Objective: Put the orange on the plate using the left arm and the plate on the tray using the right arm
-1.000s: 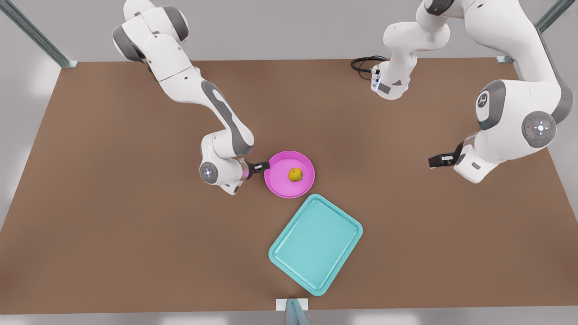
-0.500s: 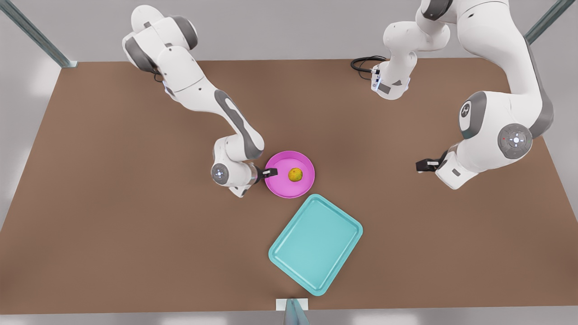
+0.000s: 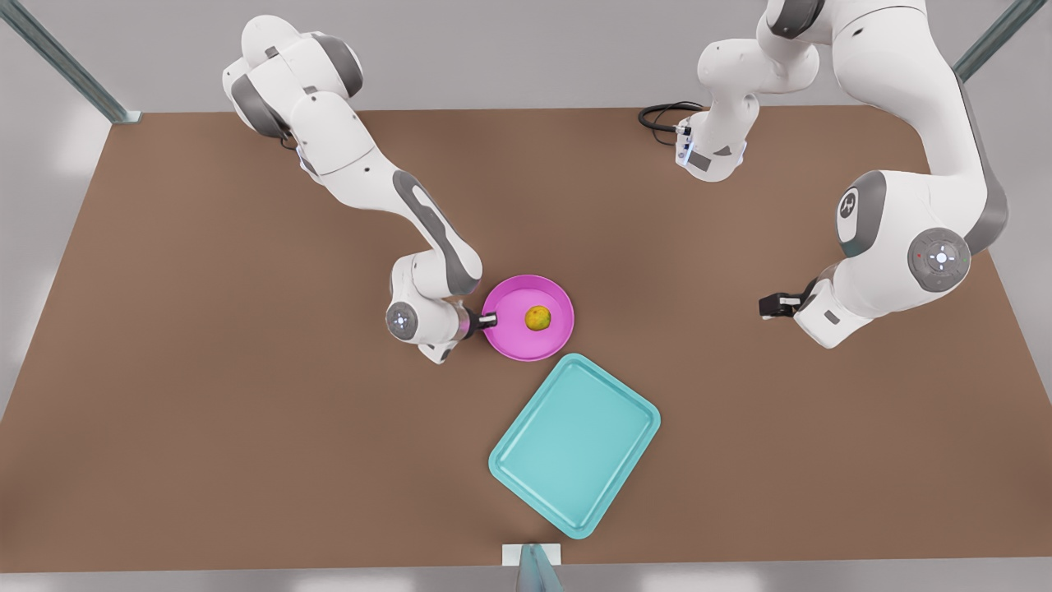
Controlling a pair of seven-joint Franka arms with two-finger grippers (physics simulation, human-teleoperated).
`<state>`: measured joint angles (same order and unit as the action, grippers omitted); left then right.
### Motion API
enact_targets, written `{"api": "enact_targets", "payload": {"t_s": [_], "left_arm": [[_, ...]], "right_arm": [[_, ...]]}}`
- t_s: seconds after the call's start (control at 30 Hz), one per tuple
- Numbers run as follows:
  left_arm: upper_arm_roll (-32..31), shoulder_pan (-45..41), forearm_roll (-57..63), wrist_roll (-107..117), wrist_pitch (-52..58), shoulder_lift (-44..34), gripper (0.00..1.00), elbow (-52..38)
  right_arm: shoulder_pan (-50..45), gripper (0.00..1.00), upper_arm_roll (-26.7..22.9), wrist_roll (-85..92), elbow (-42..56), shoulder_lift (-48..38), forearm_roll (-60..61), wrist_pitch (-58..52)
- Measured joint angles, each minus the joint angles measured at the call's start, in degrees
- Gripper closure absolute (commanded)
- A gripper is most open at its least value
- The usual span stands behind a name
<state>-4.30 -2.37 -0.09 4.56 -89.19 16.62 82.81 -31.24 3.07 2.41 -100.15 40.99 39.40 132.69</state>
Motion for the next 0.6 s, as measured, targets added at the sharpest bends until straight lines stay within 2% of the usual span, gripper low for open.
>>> {"api": "enact_targets", "payload": {"t_s": [0.17,0.4,0.5,0.6], "left_arm": [[0.00,0.00,-0.03,-0.30,0.21,-0.10,0.00,0.01],[0.00,0.05,-0.05,-0.60,0.32,0.27,0.00,-0.05],[0.00,0.09,-0.05,-0.70,0.30,0.39,0.00,-0.07],[0.00,0.09,-0.04,-0.78,0.34,0.41,0.00,-0.08]], "right_arm": [[0.20,0.78,0.00,0.70,0.06,-0.26,0.17,-0.14],[0.55,0.79,0.04,1.61,2.16,-2.31,0.63,-2.89],[1.88,0.79,-0.03,1.77,7.02,-1.72,0.96,-6.00],[2.94,0.79,-0.14,1.24,18.87,3.74,1.18,-9.51]]}}
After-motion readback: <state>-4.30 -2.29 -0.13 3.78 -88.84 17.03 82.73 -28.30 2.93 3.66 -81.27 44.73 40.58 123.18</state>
